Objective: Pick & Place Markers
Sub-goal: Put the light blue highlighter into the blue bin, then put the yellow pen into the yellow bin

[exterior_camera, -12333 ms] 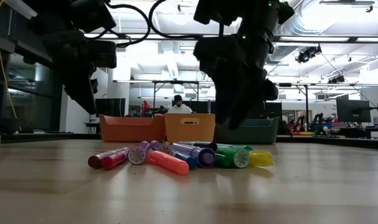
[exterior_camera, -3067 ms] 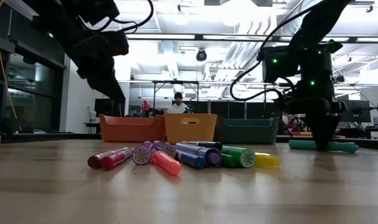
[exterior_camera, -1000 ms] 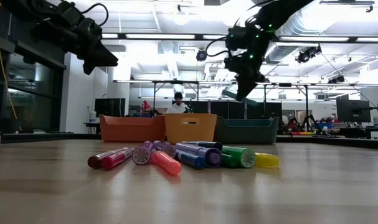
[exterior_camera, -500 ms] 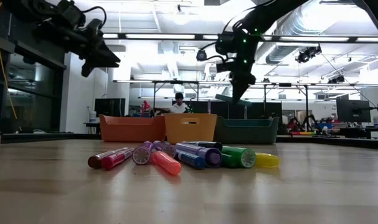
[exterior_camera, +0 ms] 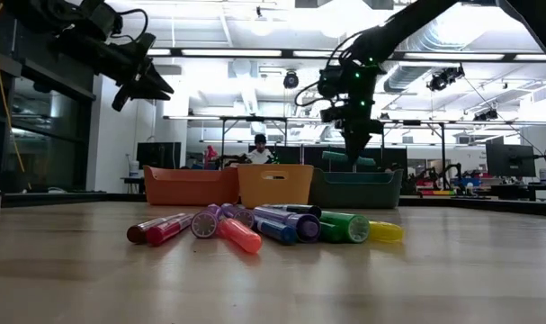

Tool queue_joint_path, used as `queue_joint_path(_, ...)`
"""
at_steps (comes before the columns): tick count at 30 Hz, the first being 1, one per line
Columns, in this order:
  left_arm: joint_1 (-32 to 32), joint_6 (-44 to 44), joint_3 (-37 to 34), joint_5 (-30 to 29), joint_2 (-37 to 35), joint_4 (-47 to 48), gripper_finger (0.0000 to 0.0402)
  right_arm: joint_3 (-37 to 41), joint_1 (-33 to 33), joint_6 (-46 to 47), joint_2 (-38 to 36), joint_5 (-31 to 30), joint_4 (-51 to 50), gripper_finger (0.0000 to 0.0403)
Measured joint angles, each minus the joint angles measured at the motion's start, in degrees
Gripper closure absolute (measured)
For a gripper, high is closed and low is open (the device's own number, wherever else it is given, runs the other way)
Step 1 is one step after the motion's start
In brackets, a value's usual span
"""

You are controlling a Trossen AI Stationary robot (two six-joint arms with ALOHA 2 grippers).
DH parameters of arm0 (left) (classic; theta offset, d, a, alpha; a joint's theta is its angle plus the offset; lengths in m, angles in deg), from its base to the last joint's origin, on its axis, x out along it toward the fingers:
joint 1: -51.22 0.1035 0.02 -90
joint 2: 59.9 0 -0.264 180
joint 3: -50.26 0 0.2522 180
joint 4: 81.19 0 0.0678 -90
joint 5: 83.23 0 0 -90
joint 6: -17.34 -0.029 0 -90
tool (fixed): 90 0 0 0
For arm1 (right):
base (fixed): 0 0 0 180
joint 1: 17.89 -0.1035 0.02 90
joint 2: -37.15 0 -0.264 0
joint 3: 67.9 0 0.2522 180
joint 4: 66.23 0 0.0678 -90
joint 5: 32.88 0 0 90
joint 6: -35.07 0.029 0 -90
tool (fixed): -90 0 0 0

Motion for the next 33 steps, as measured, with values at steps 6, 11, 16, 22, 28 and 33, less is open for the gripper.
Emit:
queue_joint_path(6,0.0,-0.9,0.0,0.4,0.0,-0.4,0.0314,2.6,-0.3,-1.3,0.0,-3.2,-0.2,0.0342)
queue_joint_path(11,0.0,-2.6,0.0,3.4,0.0,-0.4,0.0314,2.8,-1.3,1.3,0.0,-7.9,-0.4,0.0280)
queue_joint_path(16,0.0,-4.2,0.0,8.8,0.0,-0.3,0.0314,2.8,-3.2,3.8,-0.1,-10.7,-0.7,0.0242)
queue_joint_path(22,0.0,-4.2,0.0,18.7,0.0,0.8,0.0314,-2.2,-6.6,18.8,-0.5,-14.5,-7.2,0.0228)
queue_joint_path(28,0.0,-9.6,0.0,27.7,-0.1,8.4,0.0314,-11.0,-11.1,48.0,-1.9,0.9,-16.3,0.0227)
queue_joint_path(33,-0.1,-16.5,0.0,28.8,-0.9,16.4,0.0314,-14.2,-17.8,60.9,-1.9,10.3,-19.0,0.0227)
